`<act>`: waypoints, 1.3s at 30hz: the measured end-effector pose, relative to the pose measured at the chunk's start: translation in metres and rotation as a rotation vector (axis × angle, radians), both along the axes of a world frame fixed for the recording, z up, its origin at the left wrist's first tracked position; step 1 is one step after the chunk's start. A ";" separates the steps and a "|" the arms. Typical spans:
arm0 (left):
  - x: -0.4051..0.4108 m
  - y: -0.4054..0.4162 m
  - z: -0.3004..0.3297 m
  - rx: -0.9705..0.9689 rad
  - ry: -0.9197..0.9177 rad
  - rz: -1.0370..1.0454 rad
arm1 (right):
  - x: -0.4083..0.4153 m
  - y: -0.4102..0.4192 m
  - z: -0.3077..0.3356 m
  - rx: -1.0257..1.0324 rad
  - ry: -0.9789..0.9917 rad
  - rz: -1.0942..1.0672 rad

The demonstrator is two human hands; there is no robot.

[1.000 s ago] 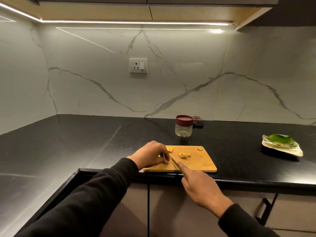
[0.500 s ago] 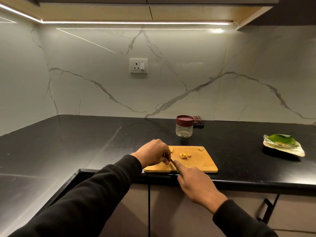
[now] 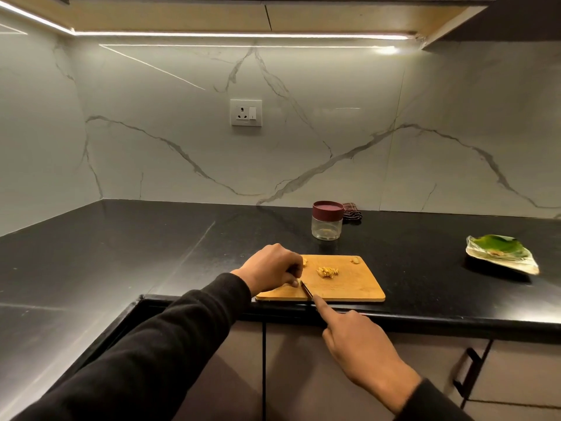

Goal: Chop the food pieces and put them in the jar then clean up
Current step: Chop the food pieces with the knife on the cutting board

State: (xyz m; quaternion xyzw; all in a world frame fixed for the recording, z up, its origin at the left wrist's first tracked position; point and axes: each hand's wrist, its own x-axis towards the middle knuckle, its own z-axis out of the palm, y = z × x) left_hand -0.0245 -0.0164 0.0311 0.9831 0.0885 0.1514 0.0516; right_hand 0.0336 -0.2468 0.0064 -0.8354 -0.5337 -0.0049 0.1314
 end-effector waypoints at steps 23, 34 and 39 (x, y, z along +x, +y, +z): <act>0.001 0.000 -0.008 -0.020 0.033 0.002 | 0.010 -0.001 -0.002 0.016 -0.052 -0.055; -0.007 0.001 -0.012 -0.015 -0.062 0.003 | 0.014 -0.002 -0.002 0.108 0.020 -0.064; -0.007 -0.001 -0.011 0.025 -0.069 -0.022 | 0.010 0.004 0.002 0.124 0.153 -0.025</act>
